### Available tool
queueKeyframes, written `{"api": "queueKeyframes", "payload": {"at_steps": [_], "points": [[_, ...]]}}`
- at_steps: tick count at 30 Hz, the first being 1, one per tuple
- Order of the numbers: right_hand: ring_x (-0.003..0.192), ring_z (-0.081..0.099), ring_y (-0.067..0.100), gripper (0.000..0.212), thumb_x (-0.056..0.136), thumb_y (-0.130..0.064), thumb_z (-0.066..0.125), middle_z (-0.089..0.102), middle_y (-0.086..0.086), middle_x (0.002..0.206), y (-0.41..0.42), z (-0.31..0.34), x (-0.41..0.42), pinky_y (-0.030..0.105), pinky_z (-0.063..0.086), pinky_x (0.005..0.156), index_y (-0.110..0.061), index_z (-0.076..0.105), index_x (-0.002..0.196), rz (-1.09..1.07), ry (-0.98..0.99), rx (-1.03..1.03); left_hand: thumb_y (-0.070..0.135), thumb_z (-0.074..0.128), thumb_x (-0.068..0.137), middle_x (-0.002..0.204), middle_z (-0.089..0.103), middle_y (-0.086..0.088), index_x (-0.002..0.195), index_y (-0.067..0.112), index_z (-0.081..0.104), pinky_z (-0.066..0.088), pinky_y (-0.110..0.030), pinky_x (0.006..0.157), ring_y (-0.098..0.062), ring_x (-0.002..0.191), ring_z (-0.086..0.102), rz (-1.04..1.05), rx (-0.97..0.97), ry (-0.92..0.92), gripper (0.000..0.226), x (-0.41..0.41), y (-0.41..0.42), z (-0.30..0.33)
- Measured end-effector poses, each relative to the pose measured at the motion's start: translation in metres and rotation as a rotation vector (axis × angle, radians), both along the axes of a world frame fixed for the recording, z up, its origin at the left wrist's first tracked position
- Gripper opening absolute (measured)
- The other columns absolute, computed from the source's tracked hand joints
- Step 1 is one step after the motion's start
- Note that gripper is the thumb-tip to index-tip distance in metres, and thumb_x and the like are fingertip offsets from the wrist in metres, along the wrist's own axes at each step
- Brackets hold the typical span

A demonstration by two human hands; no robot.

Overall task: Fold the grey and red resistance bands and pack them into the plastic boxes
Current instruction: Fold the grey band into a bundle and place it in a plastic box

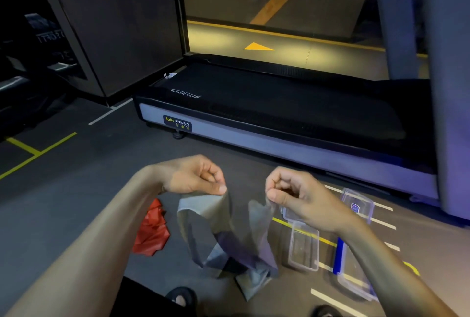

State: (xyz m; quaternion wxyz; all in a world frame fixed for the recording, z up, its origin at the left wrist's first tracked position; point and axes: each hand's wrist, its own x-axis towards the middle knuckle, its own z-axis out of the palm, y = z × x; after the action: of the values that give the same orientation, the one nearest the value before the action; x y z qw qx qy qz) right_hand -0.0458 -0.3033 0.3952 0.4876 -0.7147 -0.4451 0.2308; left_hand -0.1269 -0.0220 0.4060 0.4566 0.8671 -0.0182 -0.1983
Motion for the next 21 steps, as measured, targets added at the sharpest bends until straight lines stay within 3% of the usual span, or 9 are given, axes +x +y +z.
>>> {"api": "queueKeyframes", "payload": {"at_steps": [6,8,10,15,18,21], "points": [[0.073,0.054,-0.001,0.005,0.1,-0.011,0.064,0.061,-0.016,0.081,0.021,0.007,-0.024,0.015,0.04,0.071,-0.013,0.062,0.096,0.045,-0.069,0.074,0.038,0.075,0.088,0.074,0.056,-0.01,0.089,0.016,0.072,0.028,-0.037,0.064,-0.023,0.071,0.037,-0.036,-0.086,-0.002,0.022,0.006,-0.014,-0.004],[0.079,0.059,0.004,0.006,0.1,-0.014,0.065,0.061,-0.019,0.086,0.03,0.003,-0.027,0.017,0.04,0.073,-0.015,0.062,0.095,-0.024,-0.169,0.102,0.031,0.072,0.089,0.069,0.049,-0.01,0.084,0.024,0.072,0.022,-0.033,0.057,-0.024,0.067,0.03,-0.072,-0.156,-0.019,0.008,0.007,-0.02,-0.003],[0.089,0.06,0.012,0.006,0.1,-0.017,0.065,0.058,-0.014,0.094,0.036,-0.006,-0.026,0.022,0.042,0.076,-0.017,0.062,0.094,-0.095,-0.257,0.121,0.02,0.069,0.092,0.065,0.045,-0.008,0.08,0.027,0.071,0.021,-0.027,0.053,-0.019,0.06,0.03,-0.104,-0.213,-0.041,0.014,0.009,-0.022,-0.003],[0.103,0.057,0.021,0.006,0.101,-0.015,0.064,0.053,-0.004,0.107,0.041,-0.019,-0.023,0.031,0.047,0.089,-0.017,0.062,0.095,-0.109,-0.197,0.165,0.002,0.064,0.097,0.059,0.043,0.001,0.081,0.021,0.066,0.023,-0.015,0.046,-0.004,0.049,0.029,-0.111,-0.221,-0.055,0.025,0.009,-0.022,-0.002],[0.111,0.057,0.019,0.006,0.102,-0.022,0.06,0.056,-0.004,0.116,0.039,-0.021,-0.019,0.03,0.045,0.095,-0.018,0.06,0.097,-0.089,-0.095,0.173,0.014,0.069,0.095,0.06,0.042,-0.006,0.085,0.014,0.068,0.018,-0.022,0.049,-0.01,0.052,0.026,-0.074,-0.241,-0.078,0.011,0.008,-0.023,0.001],[0.091,0.055,0.013,0.006,0.103,-0.03,0.056,0.06,-0.014,0.103,0.036,-0.021,-0.016,0.032,0.043,0.081,-0.025,0.058,0.099,-0.021,0.023,0.133,0.023,0.073,0.092,0.063,0.042,-0.012,0.089,0.009,0.071,0.016,-0.029,0.053,-0.021,0.057,0.023,-0.05,-0.278,-0.105,0.014,0.006,-0.025,0.003]]}}
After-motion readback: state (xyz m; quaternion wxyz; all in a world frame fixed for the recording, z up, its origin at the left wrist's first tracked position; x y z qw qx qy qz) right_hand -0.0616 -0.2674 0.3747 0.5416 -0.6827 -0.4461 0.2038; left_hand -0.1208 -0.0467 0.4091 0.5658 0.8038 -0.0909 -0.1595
